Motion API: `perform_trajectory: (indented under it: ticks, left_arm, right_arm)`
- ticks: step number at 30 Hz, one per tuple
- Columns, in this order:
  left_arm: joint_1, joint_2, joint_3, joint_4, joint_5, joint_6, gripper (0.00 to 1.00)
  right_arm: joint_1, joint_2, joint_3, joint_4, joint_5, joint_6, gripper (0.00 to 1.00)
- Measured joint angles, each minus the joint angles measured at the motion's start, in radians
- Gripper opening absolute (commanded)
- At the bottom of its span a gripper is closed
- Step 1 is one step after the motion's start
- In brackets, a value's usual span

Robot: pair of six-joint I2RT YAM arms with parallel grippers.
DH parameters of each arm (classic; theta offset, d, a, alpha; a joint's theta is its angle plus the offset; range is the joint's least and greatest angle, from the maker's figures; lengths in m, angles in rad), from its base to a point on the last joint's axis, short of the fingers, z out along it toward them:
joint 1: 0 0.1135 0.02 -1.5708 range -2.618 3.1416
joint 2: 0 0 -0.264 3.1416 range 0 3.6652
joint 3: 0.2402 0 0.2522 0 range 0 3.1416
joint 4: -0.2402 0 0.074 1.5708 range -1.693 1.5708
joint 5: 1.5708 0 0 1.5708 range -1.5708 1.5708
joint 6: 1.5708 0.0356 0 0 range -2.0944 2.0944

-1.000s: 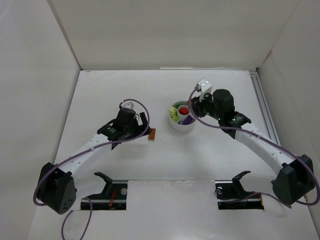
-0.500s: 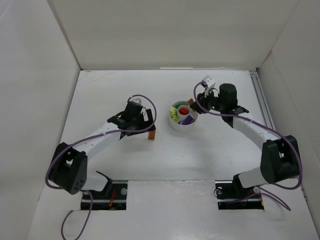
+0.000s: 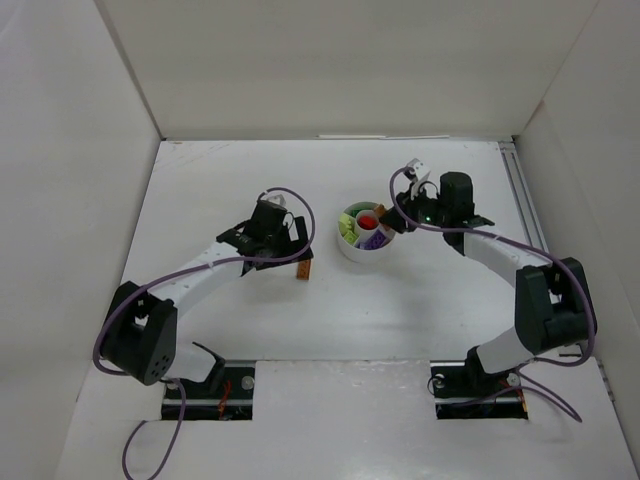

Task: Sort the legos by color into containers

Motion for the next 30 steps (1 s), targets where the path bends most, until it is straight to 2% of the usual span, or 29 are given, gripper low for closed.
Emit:
perform_trajectory:
  ticks: [8, 14, 18, 23, 30]
  left_arm:
    - [0.000, 0.008, 0.011, 0.000, 0.010, 0.000, 1.00]
    - [0.000, 0.025, 0.011, 0.001, 0.031, 0.017, 1.00]
    - [-0.009, 0.051, 0.012, 0.014, 0.025, 0.050, 0.92]
    - [-0.042, 0.165, 0.060, 0.006, -0.027, 0.074, 0.84]
    - [-0.075, 0.292, 0.130, -0.011, -0.144, 0.064, 0.62]
  right_arm:
    - [-0.015, 0.001, -0.009, 0.025, -0.027, 0.013, 0.64]
    - [-0.016, 0.001, -0.010, 0.028, -0.035, 0.015, 0.64]
    - [-0.018, -0.024, -0.022, 0.024, -0.025, 0.034, 0.65]
    - [-0.021, -0.143, -0.055, 0.024, 0.043, 0.070, 0.67]
    - [-0.036, -0.279, -0.078, 0.018, 0.123, 0.086, 0.68]
